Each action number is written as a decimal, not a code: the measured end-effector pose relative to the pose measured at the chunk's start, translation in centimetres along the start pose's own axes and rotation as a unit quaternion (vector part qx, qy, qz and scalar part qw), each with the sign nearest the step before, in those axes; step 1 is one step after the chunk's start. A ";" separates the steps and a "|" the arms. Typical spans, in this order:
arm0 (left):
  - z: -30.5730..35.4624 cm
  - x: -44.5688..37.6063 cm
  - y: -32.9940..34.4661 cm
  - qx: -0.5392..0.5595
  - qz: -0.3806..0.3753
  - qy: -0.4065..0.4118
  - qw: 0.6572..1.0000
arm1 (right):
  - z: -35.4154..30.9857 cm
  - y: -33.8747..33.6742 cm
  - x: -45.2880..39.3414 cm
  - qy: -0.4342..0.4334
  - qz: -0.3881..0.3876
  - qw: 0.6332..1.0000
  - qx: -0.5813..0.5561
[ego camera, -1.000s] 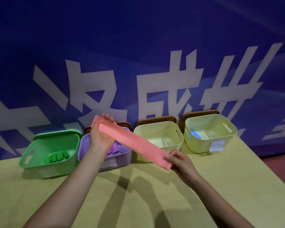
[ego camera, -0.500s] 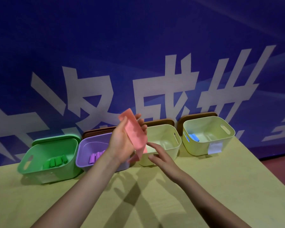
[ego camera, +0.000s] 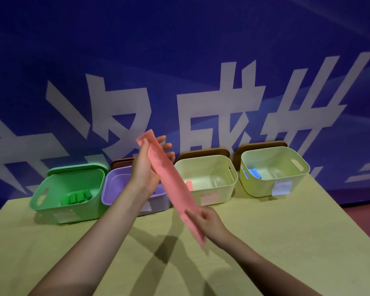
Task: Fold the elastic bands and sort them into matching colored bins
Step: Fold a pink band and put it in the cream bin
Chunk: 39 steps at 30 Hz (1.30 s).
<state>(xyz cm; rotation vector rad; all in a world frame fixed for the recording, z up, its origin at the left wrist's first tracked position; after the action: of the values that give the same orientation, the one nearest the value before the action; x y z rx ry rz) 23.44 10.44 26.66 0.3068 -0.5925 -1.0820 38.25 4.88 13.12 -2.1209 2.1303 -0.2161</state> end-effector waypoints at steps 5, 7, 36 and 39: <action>0.5 -1.3 -0.2 -0.041 0.108 0.050 0.992 | 2.6 -0.1 1.6 0.034 -0.089 0.995 0.026; 0.0 -0.8 0.0 -0.069 0.065 0.047 0.994 | 3.0 -0.2 1.7 0.027 -0.114 0.992 0.053; -7.7 6.8 1.7 -0.246 -0.154 -0.063 0.955 | -12.9 -6.7 -2.5 -0.145 0.092 0.985 -0.026; -7.6 6.7 2.0 -0.243 -0.157 -0.058 0.956 | -13.2 -7.5 -2.7 -0.153 0.115 0.981 -0.037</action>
<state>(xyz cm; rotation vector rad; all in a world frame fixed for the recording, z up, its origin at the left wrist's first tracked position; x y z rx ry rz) 31.61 4.97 23.60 -0.0984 -0.3685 -1.5202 43.06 7.75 27.52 -1.7819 2.1958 0.2015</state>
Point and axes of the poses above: each hand's wrist, its own x-axis away from the middle knuckle, its own y-axis out of the palm, z = x × y, the point moved 9 cm from there along -x, towards the middle knuckle, and after that the axes turned 15 degrees about z, right-handed, at the moved point
